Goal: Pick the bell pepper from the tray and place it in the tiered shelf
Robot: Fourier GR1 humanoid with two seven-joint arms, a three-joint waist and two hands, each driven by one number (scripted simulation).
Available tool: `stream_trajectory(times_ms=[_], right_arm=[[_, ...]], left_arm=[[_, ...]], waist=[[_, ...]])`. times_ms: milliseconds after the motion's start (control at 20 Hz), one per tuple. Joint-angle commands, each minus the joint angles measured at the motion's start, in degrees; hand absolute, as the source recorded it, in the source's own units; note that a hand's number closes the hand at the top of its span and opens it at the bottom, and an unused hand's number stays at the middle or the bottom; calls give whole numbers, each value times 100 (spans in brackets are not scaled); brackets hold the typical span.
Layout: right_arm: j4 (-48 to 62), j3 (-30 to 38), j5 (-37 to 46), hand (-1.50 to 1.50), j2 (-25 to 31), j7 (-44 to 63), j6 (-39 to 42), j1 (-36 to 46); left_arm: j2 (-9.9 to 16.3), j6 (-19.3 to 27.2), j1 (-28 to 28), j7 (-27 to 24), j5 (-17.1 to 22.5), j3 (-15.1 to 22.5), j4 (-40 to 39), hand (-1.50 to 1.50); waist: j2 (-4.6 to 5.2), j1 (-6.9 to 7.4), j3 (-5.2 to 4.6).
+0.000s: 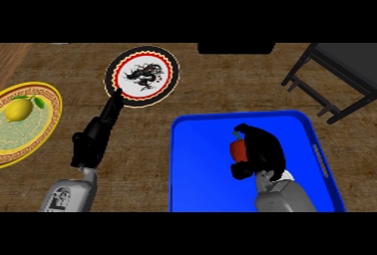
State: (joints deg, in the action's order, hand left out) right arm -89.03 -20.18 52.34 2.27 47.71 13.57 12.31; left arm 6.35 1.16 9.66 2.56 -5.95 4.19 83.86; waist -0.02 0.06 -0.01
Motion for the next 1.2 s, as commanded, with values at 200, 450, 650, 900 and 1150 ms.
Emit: stream_trajectory(times_ms=[200, 450, 650, 900, 1150], right_arm=[[-82, -224, 504, 150, 149, -354, 158, -84], [-324, -221, 623, 150, -2, -495, 11, -295], [-927, 6, -260, 150, 1212, -2274, 265, -819], [-1979, -297, -1067, 150, 2465, -4293, 927, -1480], [-2441, 1217, -2963, 150, 2891, -5764, 1049, -2146]], left_arm=[[39, -104, -6, -19, -85, -176, 29, 0], [74, -184, 106, 82, -83, -330, 19, 0], [-114, 13, 45, -105, -204, -186, -174, 0], [-61, -13, -169, -121, -105, -283, -101, 0], [-11, 4, -296, -116, -79, -348, 57, 0]], waist=[[0, -5, 1], [0, -11, 1], [1, -110, 7], [-79, -354, 23], [-56, -401, 28]])
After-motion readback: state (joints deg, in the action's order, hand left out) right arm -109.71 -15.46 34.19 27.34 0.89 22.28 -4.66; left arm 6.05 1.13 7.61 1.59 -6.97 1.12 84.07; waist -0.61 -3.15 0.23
